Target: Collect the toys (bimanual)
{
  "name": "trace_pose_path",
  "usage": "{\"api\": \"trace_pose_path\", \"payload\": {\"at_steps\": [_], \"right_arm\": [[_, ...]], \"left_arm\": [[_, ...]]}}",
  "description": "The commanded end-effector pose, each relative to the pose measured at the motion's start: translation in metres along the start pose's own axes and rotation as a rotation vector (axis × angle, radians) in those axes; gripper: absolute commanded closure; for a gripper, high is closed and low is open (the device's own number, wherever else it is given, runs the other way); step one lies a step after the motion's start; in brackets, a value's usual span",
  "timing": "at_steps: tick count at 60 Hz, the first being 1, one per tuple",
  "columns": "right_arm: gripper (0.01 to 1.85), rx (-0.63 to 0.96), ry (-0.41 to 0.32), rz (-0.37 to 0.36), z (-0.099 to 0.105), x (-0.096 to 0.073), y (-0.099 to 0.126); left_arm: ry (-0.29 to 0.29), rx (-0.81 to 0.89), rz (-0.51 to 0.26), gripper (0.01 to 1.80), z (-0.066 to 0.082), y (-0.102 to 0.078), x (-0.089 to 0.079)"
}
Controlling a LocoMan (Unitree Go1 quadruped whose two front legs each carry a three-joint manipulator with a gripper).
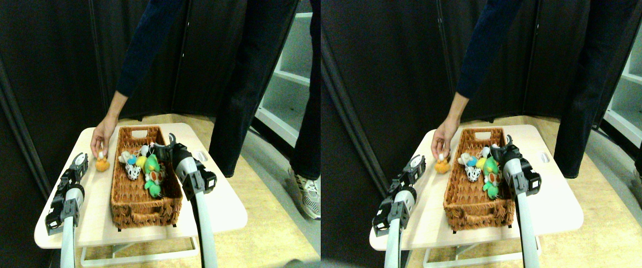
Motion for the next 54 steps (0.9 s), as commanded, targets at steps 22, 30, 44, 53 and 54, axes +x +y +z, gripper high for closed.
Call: {"api": "trace_pose_path", "payload": {"at_steps": [22,30,44,53,54], "right_arm": [[1.85,0.014,-0.265,0.011,0.079,-0.017,-0.005],[1.85,0.033,-0.308,-0.009,0.086,-0.021,-0.024],[1.85,0.058,-0.342,-0.04,0.086,-0.021,-0.041],[1.85,0.075,-0.35,-0.043,0.087,-0.022,-0.047],[1.85,0.078,-0.35,-0.042,0.087,-0.022,-0.047]], "left_arm": [[0.04,0.063,-0.004,1.66,-0.006,-0.02,0.005],[0.079,0.062,0.018,1.47,-0.013,-0.025,0.017],[0.121,0.034,0.029,1.23,-0.029,-0.029,0.033],[0.143,0.001,0.047,1.22,-0.036,-0.024,0.046],[0.145,0.001,0.047,1.21,-0.037,-0.024,0.046]]}}
